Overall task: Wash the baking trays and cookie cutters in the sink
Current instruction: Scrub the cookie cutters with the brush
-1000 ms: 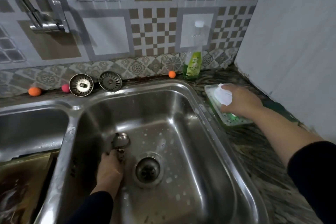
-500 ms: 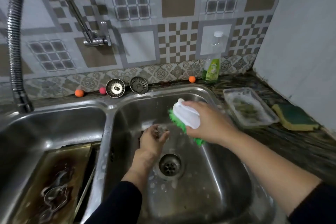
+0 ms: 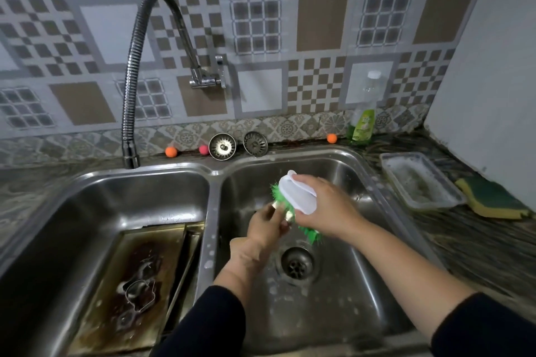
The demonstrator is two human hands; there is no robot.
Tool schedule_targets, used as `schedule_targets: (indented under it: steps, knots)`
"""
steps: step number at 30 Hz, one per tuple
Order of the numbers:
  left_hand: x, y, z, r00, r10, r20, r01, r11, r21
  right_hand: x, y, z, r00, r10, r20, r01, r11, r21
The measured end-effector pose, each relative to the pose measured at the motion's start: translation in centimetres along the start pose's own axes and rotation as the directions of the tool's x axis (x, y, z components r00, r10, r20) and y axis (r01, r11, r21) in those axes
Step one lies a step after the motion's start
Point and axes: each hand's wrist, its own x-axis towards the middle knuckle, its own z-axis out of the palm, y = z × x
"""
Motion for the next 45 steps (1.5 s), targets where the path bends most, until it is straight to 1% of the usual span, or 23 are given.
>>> schedule_targets:
  steps: [1,3,4,5,7,9,12,15,18,20,22,23,24,27,30,33,34,37,39,40,42,43,45]
  knots:
    - [-0.2,0.4,-0.1,0.999,-0.035,0.018,0.038,0.988,-0.152,-0.3,-0.2,0.1,1.000,-0.005,0.003,0.005,1.000,0.011]
    - [0.0,0.8,-0.5,0.996,-0.074,0.051,0.088,0.914,-0.396,-1.0,-0.4,0.2,1.000,0.009,-0.004,-0.009,0.998,0.065]
    - [0.0,0.9,-0.7,0.994,-0.078,0.074,0.103,0.879,-0.465,-1.2,-0.3,0.1,0.999,0.036,-0.014,-0.034,0.993,0.112]
    - [-0.1,1.1,-0.9,0.992,-0.074,0.105,0.117,0.865,-0.488,-1.3,-0.2,0.0,0.997,0.070,-0.031,-0.064,0.986,0.152]
    - [-0.4,1.5,-1.2,0.983,-0.077,0.167,0.149,0.865,-0.479,-1.5,0.1,-0.2,0.989,0.125,-0.077,-0.109,0.978,0.177]
    - [-0.7,1.9,-1.5,0.979,-0.088,0.184,0.166,0.868,-0.468,-2.0,0.1,-0.2,0.988,0.120,-0.096,-0.106,0.984,0.143]
    - [-0.3,1.8,-1.6,0.986,-0.051,0.161,0.123,0.872,-0.474,-2.9,-0.9,0.3,0.999,0.038,-0.032,-0.036,0.998,0.053]
    - [-0.3,1.4,-1.3,0.989,-0.022,0.148,0.089,0.882,-0.463,-2.6,-1.2,0.4,0.996,0.074,-0.047,-0.076,0.996,-0.046]
    - [-0.1,1.0,-1.7,0.992,-0.007,0.126,0.062,0.895,-0.442,-2.6,-1.4,0.2,0.997,0.059,0.041,-0.055,0.994,-0.097]
    - [-0.2,1.0,-1.9,0.988,0.011,0.153,0.056,0.904,-0.424,-2.7,-1.7,-0.1,0.996,0.038,0.078,-0.029,0.993,-0.117]
    - [-0.5,1.2,-1.7,0.982,0.025,0.190,0.051,0.922,-0.383,-2.4,-1.9,-0.3,0.998,0.047,0.032,-0.042,0.988,-0.149]
    - [-0.5,1.3,-1.7,0.983,0.024,0.184,0.044,0.933,-0.358,-2.2,-2.0,-0.3,0.998,0.060,0.017,-0.056,0.986,-0.157]
    - [-0.4,1.3,-1.8,0.986,0.023,0.163,0.035,0.939,-0.343,-2.1,-2.1,-0.3,0.997,0.066,0.025,-0.062,0.986,-0.158]
    - [-0.1,1.1,-2.6,0.993,0.034,0.116,0.004,0.951,-0.309,-2.2,-2.5,-0.1,0.990,0.083,0.114,-0.069,0.990,-0.124]
    - [-0.5,1.0,-2.5,0.987,0.069,0.144,-0.031,0.967,-0.252,-1.7,-2.7,-0.1,0.990,0.112,0.082,-0.101,0.986,-0.135]
    - [-0.5,0.9,-2.8,0.994,0.093,0.051,-0.079,0.970,-0.228,-1.6,-3.4,0.7,0.988,0.119,0.094,-0.103,0.982,-0.161]
    - [-0.4,0.7,-3.2,0.995,0.099,0.029,-0.091,0.976,-0.199,-1.6,-3.6,1.1,0.986,0.117,0.116,-0.096,0.980,-0.175]
    - [-0.8,0.7,-4.1,0.988,0.142,0.053,-0.138,0.988,-0.073,-1.0,-3.8,1.6,0.985,0.109,0.133,-0.067,0.955,-0.288]
    - [-1.0,1.6,-4.4,0.980,0.197,0.027,-0.198,0.979,0.050,-0.7,-4.2,1.9,0.988,0.109,0.109,-0.065,0.937,-0.342]
    - [-1.0,2.1,-5.0,0.969,0.248,0.000,-0.245,0.956,0.163,-0.5,-4.4,2.1,0.989,0.107,0.104,-0.064,0.935,-0.349]
    - [-0.7,2.9,-7.3,0.929,0.362,-0.071,-0.293,0.842,0.454,-0.4,-4.6,2.4,0.989,0.105,0.106,-0.062,0.934,-0.351]
    - [-0.7,3.0,-9.0,0.911,0.398,-0.104,-0.281,0.787,0.549,-0.4,-4.5,2.5,0.989,0.105,0.103,-0.063,0.934,-0.351]
    - [-0.7,2.2,-12.8,0.907,0.384,-0.175,-0.178,0.723,0.667,-0.3,-4.3,2.5,0.990,0.106,0.089,-0.067,0.931,-0.359]
